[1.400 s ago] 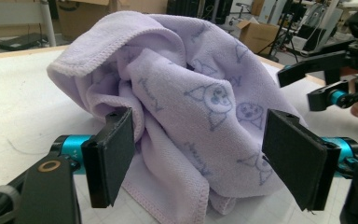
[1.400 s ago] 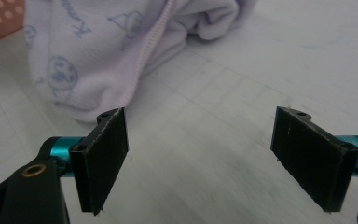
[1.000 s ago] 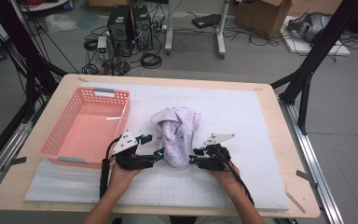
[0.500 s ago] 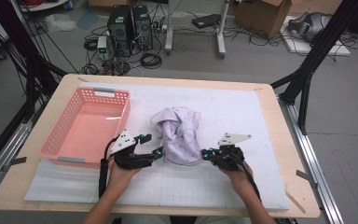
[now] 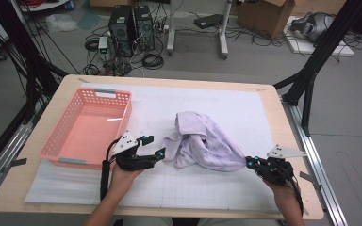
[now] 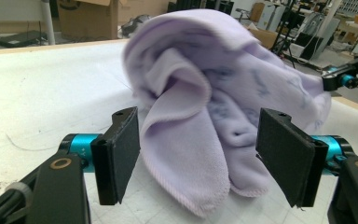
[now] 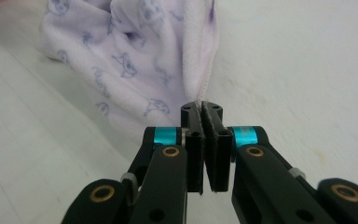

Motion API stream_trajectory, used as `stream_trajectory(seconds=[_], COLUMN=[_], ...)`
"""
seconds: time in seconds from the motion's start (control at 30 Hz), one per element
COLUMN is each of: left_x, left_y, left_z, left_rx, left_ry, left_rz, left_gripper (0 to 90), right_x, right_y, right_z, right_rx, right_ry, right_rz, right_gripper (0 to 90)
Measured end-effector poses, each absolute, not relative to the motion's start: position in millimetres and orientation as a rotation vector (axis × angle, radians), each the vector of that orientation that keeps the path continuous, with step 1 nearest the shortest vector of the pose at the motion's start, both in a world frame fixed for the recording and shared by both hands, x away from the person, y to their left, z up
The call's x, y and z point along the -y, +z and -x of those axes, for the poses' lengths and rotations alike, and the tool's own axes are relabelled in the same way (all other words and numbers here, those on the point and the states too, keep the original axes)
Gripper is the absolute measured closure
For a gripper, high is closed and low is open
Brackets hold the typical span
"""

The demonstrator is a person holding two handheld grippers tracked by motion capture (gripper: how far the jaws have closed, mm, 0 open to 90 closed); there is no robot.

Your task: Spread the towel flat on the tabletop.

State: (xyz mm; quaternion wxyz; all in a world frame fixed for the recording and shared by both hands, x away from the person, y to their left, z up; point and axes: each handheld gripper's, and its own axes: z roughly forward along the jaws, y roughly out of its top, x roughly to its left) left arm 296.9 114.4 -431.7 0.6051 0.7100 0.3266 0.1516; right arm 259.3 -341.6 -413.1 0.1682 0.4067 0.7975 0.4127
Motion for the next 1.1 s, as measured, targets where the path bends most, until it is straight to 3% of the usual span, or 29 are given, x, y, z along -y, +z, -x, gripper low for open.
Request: stream_trajectory(seconds=[0.07,0.1,0.2,0.27,0.37,0.5,0.6,0.63,0.73,1.1], left_x=[-114,-114,-112,-111,-111,-111,-111,-110,-110,-110], left_y=[-432,-433,-433,-433,-434,-434,-435,-435,-435,-435], left_z=[-298,-298,-298,-298,-299,-299,-299,-299,-299,-298], left_rx=[-0.756,-0.753,-0.746,-0.744,-0.746,-0.748,-0.749,-0.749,-0.749,-0.749], left_ry=[0.351,0.346,0.341,0.338,0.338,0.335,0.33,0.328,0.326,0.326], left_rz=[-1.646,-1.65,-1.657,-1.661,-1.668,-1.669,-1.679,-1.678,-1.68,-1.676], left_gripper=[32.1,32.7,33.1,33.1,33.1,33.0,33.0,32.9,33.0,33.2], right_x=[346,347,344,333,317,296,288,283,285,317], right_y=[-413,-409,-404,-403,-414,-435,-443,-444,-442,-425], right_z=[-257,-258,-263,-278,-302,-329,-336,-335,-330,-271], right_rx=[-2.26,-2.219,-2.177,-2.161,-2.184,-2.264,-2.318,-2.326,-2.383,-2.429], right_ry=[1.177,1.221,1.259,1.244,1.212,1.143,1.091,1.073,1.111,1.163], right_rz=[-1.163,-1.183,-1.204,-1.2,-1.231,-1.308,-1.313,-1.271,-1.243,-1.138], right_gripper=[85.7,68.9,62.8,53.1,45.8,42.7,44.2,58.8,81.3,82.8])
